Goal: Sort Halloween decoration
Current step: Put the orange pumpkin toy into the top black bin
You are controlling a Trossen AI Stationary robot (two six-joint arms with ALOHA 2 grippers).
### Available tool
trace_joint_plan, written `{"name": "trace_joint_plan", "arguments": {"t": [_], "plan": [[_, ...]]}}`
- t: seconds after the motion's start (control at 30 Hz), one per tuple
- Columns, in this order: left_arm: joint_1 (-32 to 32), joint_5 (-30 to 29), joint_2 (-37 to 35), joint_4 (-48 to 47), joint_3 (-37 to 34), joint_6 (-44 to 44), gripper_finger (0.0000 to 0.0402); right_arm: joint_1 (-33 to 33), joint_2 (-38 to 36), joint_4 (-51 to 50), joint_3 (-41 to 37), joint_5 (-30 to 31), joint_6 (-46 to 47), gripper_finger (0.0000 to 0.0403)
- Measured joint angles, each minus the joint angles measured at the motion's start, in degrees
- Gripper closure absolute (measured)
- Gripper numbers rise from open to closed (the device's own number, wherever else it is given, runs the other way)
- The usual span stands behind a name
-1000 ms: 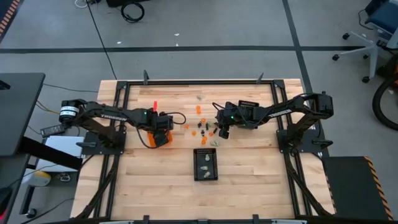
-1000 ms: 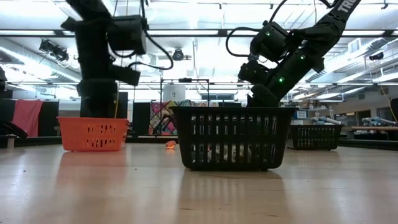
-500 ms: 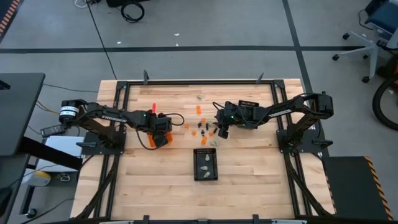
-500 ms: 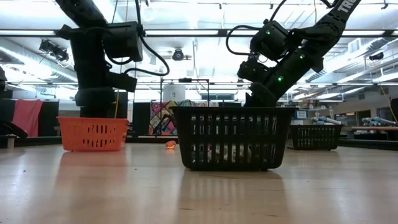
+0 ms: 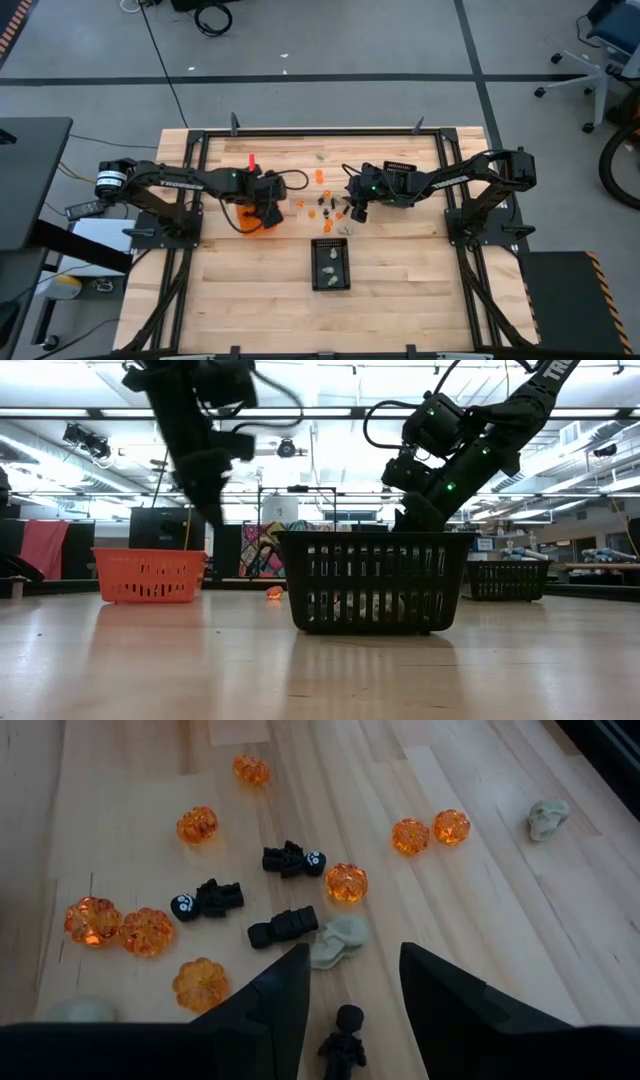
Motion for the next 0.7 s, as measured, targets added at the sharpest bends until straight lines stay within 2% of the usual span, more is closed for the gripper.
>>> {"name": "trace_joint_plan", "arguments": {"t": [0.13,0.27,0.5,0.7], "plan": [[0.8,-0.4,1.7,10.0,0.0,3.2,0.0208,0.0,0.0,0.0,0.0,0.0,0.0,0.0243],[1.7,2.4,7.4,17.1,0.0,5.0,0.0208,0.0,0.0,-0.2,0.0,0.0,0.0,0.0243],[1.7,2.7,16.8,24.9,0.0,7.6,0.0208,0.0,0.0,-0.3,0.0,0.0,0.0,0.0243],[1.8,2.7,19.2,26.8,0.0,8.4,0.0207,0.0,0.0,-0.8,0.0,0.0,0.0,0.0243]]}}
